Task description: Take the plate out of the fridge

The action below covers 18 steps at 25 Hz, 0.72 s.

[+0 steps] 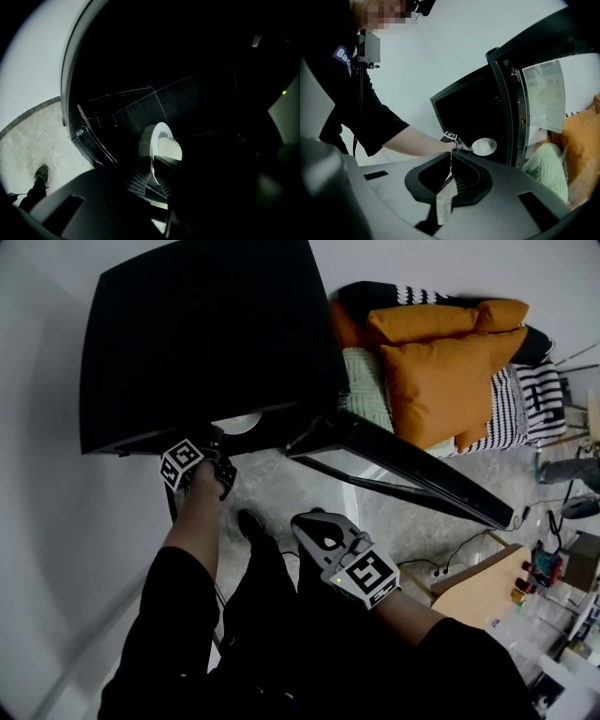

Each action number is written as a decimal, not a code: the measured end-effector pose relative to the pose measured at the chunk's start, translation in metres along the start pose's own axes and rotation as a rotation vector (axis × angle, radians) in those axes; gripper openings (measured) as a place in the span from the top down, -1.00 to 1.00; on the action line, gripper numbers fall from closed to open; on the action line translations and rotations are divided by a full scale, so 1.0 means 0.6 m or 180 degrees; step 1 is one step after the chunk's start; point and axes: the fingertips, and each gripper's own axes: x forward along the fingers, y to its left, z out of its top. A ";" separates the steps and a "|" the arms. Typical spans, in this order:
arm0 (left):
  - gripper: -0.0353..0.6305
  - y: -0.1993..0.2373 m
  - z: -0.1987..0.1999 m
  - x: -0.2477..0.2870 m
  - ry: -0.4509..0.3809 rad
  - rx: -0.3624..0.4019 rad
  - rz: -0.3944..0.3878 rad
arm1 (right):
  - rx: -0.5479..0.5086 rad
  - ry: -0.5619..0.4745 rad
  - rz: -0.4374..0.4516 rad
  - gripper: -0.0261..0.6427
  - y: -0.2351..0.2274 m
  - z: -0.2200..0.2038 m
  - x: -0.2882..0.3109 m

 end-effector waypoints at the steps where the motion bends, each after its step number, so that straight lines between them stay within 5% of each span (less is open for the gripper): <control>1: 0.80 0.000 0.000 0.001 0.0003 -0.0006 0.0000 | 0.0005 0.0006 -0.0006 0.89 -0.001 -0.002 0.000; 18: 0.87 0.005 -0.004 -0.027 -0.0178 0.0066 -0.0090 | 0.0099 0.0113 -0.0091 0.89 -0.004 -0.004 0.000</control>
